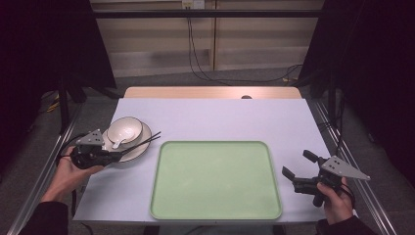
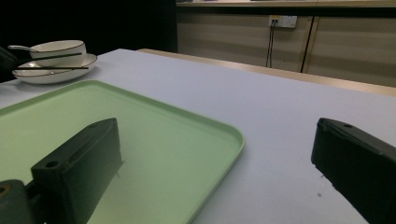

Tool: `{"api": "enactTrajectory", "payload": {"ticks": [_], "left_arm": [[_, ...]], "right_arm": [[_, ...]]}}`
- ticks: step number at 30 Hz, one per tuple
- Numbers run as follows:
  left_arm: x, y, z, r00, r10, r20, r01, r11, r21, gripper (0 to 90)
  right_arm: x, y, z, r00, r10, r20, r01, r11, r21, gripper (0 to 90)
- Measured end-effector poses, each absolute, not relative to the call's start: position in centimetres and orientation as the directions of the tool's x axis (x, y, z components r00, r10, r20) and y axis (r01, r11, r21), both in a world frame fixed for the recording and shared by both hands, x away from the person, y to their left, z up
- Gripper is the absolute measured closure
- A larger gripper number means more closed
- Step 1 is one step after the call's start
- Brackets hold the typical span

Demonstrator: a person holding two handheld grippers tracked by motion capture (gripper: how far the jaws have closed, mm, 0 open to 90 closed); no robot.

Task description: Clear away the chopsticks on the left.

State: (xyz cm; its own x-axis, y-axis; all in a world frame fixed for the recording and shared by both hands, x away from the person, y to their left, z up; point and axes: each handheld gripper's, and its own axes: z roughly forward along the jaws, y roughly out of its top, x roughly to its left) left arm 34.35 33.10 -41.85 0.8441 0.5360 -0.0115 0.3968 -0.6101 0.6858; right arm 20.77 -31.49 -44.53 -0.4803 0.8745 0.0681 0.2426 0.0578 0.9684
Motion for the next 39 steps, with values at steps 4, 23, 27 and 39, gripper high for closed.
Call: {"api": "enactTrajectory", "payload": {"ticks": [4, 23, 27, 39], "left_arm": [[33.2, 33.5, -41.0, 0.805, 0.592, -0.05, 0.44, -0.539, 0.718, 86.1], [27.1, 30.2, -39.5, 0.698, 0.7, -0.152, 0.531, -0.364, 0.765, 86.1], [26.0, 28.8, -39.6, 0.685, 0.711, -0.16, 0.55, -0.36, 0.753, 86.1], [24.8, 24.5, -39.9, 0.667, 0.707, -0.237, 0.597, -0.316, 0.738, 86.1]], "right_arm": [[20.7, -31.5, -44.5, -0.483, 0.873, 0.064, 0.237, 0.061, 0.97, 1.3], [20.7, -31.3, -44.5, -0.487, 0.872, 0.051, 0.224, 0.068, 0.972, 1.3], [20.7, -31.3, -44.5, -0.49, 0.871, 0.047, 0.219, 0.07, 0.973, 1.3], [20.6, -31.2, -44.4, -0.498, 0.866, 0.047, 0.219, 0.073, 0.973, 1.3]]}}
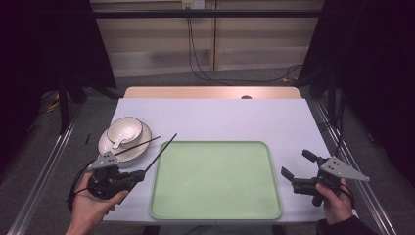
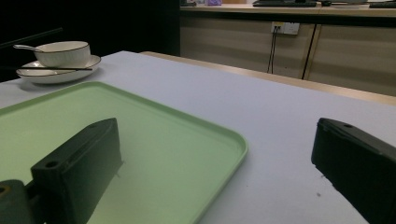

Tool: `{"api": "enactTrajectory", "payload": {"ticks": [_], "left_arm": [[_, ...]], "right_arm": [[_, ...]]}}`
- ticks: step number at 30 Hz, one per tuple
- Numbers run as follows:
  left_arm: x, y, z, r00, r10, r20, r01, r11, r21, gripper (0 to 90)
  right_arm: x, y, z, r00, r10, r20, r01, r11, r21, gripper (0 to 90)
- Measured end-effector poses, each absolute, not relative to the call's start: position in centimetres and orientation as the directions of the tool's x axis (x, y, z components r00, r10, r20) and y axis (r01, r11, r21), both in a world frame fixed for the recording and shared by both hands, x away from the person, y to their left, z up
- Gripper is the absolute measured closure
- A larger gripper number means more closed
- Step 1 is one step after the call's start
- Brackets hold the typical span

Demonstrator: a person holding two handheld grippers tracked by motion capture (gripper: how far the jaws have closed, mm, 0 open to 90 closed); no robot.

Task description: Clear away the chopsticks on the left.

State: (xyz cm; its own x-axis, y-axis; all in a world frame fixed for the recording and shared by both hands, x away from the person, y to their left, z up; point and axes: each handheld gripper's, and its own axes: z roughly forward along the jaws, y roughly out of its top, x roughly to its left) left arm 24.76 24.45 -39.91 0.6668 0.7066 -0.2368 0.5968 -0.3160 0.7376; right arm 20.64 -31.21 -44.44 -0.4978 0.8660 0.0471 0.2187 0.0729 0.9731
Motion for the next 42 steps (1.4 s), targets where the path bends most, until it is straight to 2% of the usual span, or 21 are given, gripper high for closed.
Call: {"api": "enactTrajectory", "payload": {"ticks": [13, 17, 23, 31, 42], "left_arm": [[25.5, 21.9, -41.8, 0.545, 0.792, -0.275, 0.681, -0.227, 0.696, 86.0], [25.8, 20.2, -42.6, 0.514, 0.823, -0.24, 0.698, -0.239, 0.675, 86.0], [26.3, 18.7, -43.0, 0.471, 0.851, -0.234, 0.725, -0.222, 0.652, 86.0], [26.5, 18.0, -44.4, 0.341, 0.907, -0.246, 0.795, -0.139, 0.59, 86.0], [26.8, 17.8, -45.6, 0.33, 0.912, -0.243, 0.829, -0.157, 0.537, 85.6]], "right_arm": [[20.7, -31.2, -44.5, -0.498, 0.866, 0.041, 0.213, 0.077, 0.974, 1.4], [20.7, -31.2, -44.5, -0.498, 0.866, 0.04, 0.214, 0.079, 0.974, 1.5], [20.7, -31.2, -44.5, -0.496, 0.868, 0.038, 0.214, 0.08, 0.973, 1.4], [20.7, -31.1, -44.5, -0.495, 0.868, 0.036, 0.216, 0.082, 0.973, 1.6], [20.8, -31.1, -44.5, -0.5, 0.865, 0.044, 0.222, 0.079, 0.972, 1.6]]}}
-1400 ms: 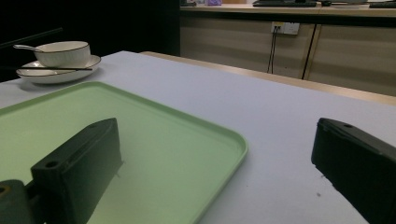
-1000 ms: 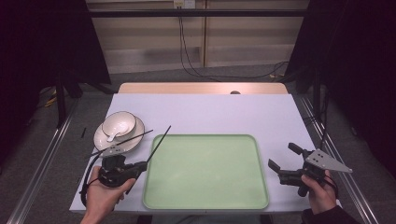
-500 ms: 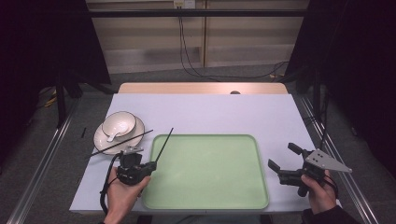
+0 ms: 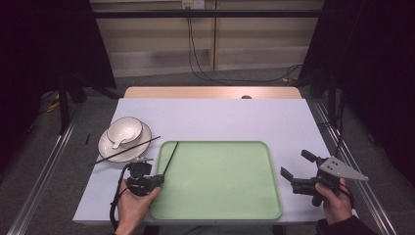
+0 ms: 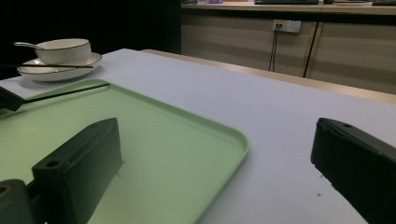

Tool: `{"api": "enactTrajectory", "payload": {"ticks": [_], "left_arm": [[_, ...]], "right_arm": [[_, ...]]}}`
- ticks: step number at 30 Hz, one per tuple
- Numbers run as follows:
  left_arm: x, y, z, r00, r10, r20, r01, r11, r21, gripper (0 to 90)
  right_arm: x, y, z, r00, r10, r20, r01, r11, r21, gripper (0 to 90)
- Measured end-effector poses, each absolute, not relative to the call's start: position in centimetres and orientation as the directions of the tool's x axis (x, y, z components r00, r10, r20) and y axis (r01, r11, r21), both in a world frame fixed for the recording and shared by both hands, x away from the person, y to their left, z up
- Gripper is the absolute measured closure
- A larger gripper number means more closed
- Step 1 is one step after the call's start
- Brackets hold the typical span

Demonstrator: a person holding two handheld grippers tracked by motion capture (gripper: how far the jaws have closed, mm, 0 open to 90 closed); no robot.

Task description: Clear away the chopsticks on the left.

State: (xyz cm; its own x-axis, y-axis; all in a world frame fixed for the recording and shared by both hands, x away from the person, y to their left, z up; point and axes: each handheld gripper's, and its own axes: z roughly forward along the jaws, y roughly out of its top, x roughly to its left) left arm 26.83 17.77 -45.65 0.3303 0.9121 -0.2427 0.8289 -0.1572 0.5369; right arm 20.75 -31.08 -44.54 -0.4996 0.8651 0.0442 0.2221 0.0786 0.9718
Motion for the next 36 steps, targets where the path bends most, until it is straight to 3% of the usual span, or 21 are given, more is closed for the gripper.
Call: {"api": "enactTrajectory", "payload": {"ticks": [12, 16, 28, 33, 36], "left_arm": [[26.9, 17.4, -45.9, 0.36, 0.905, -0.225, 0.819, -0.191, 0.541, 82.2], [26.9, 17.6, -45.9, 0.407, 0.886, -0.224, 0.796, -0.223, 0.564, 69.8], [26.6, 18.2, -45.1, 0.514, 0.833, -0.202, 0.705, -0.277, 0.652, 45.6], [25.9, 18.6, -44.3, 0.607, 0.781, -0.145, 0.587, -0.318, 0.744, 33.3], [25.8, 19.0, -44.1, 0.621, 0.77, -0.145, 0.569, -0.316, 0.759, 26.7]], "right_arm": [[20.7, -31.0, -44.5, -0.505, 0.862, 0.043, 0.223, 0.082, 0.971, 1.6], [20.7, -31.0, -44.5, -0.508, 0.86, 0.048, 0.223, 0.077, 0.972, 1.6], [20.7, -31.0, -44.5, -0.509, 0.86, 0.041, 0.215, 0.082, 0.973, 1.6], [20.7, -31.0, -44.5, -0.509, 0.86, 0.043, 0.216, 0.079, 0.973, 1.6], [20.7, -31.0, -44.5, -0.507, 0.861, 0.041, 0.214, 0.08, 0.973, 1.6]]}}
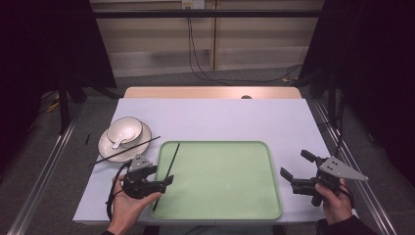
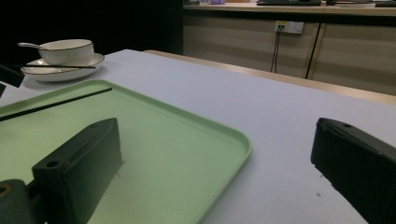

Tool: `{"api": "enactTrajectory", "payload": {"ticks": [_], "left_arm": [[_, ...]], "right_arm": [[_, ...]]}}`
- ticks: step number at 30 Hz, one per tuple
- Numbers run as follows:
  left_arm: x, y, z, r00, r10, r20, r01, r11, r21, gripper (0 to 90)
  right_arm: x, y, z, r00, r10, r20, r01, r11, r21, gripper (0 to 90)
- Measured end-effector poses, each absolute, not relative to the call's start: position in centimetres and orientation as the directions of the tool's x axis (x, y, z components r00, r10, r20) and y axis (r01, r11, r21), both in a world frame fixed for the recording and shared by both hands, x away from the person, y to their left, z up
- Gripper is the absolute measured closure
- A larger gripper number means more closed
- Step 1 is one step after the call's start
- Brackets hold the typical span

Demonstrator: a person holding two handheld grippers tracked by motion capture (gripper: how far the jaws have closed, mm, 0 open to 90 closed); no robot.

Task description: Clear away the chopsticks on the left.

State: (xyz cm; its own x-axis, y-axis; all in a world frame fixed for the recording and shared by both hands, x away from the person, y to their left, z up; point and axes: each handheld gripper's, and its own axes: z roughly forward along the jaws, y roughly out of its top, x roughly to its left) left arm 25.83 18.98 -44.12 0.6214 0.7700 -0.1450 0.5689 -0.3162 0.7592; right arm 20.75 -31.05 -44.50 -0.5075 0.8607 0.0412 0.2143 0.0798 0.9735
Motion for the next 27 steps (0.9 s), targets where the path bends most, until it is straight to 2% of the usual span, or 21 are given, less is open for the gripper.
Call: {"api": "enactTrajectory", "payload": {"ticks": [5, 6, 8, 9, 11, 18, 27], "left_arm": [[25.7, 20.0, -43.8, 0.642, 0.757, -0.124, 0.541, -0.333, 0.772, 24.5], [25.8, 20.8, -43.4, 0.654, 0.752, -0.081, 0.5, -0.349, 0.793, 19.1], [25.8, 21.1, -43.2, 0.652, 0.754, -0.082, 0.493, -0.339, 0.802, 16.4], [26.1, 22.0, -42.7, 0.684, 0.717, -0.131, 0.504, -0.336, 0.795, 16.0], [26.2, 22.8, -42.4, 0.675, 0.727, -0.126, 0.511, -0.336, 0.791, 11.4], [26.2, 26.1, -41.2, 0.71, 0.698, -0.09, 0.461, -0.365, 0.809, 14.4], [27.3, 30.1, -40.2, 0.702, 0.709, -0.072, 0.434, -0.345, 0.832, 14.6]], "right_arm": [[20.7, -31.1, -44.5, -0.506, 0.862, 0.041, 0.215, 0.08, 0.973, 1.6], [20.7, -31.0, -44.5, -0.505, 0.862, 0.046, 0.219, 0.076, 0.973, 1.7], [20.7, -31.0, -44.5, -0.505, 0.862, 0.045, 0.218, 0.077, 0.973, 1.7], [20.7, -31.0, -44.5, -0.507, 0.861, 0.042, 0.214, 0.079, 0.974, 1.7], [20.8, -31.0, -44.5, -0.508, 0.861, 0.042, 0.214, 0.079, 0.974, 1.6], [20.8, -31.0, -44.5, -0.509, 0.859, 0.046, 0.218, 0.077, 0.973, 1.7], [20.8, -31.0, -44.5, -0.51, 0.859, 0.043, 0.216, 0.079, 0.973, 1.8]]}}
